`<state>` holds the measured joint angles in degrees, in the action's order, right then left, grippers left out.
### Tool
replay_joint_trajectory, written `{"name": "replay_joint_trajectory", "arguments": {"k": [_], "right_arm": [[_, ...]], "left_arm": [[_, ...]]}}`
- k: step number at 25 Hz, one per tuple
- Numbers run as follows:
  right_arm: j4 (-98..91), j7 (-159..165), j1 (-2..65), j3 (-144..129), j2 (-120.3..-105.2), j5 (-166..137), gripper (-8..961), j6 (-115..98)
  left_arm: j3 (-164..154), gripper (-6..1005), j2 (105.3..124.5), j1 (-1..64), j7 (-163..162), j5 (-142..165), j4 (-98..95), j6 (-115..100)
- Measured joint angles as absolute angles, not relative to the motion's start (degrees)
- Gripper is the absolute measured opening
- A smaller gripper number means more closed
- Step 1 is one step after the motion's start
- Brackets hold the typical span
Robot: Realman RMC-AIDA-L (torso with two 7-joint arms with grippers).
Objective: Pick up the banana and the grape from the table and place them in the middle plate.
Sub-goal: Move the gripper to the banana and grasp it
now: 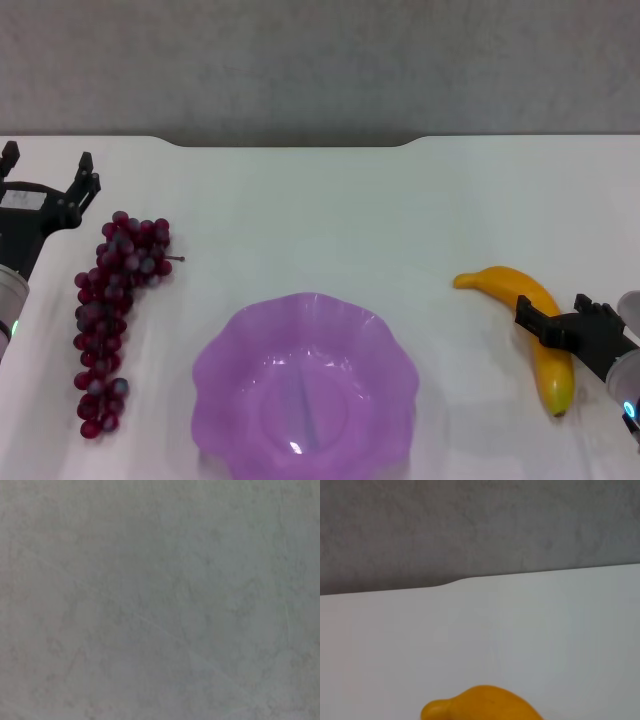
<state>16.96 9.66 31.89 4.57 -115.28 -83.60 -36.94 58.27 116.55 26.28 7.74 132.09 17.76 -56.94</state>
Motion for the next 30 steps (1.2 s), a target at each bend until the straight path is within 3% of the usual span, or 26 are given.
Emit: {"name": "replay_joint_trajectory", "arguments": {"k": [12,16,30], "right_arm": [[16.36,9.42,33.77,4.57,-115.15,-83.74,819,-33.95],[16.17,9.4,34.28,4.57,-115.21,-83.87,673,-33.23],[16.17,9.76,34.56,4.62,-115.22,-83.94,664,-33.21]], "left_arm": [[58.17,880,116.54,26.28,7.73,132.31,17.98,-56.96],[58.17,879,116.5,25.8,7.83,132.35,19.15,-57.05],[58.19,876,116.45,25.57,8.04,132.37,19.34,-57.49]]}}
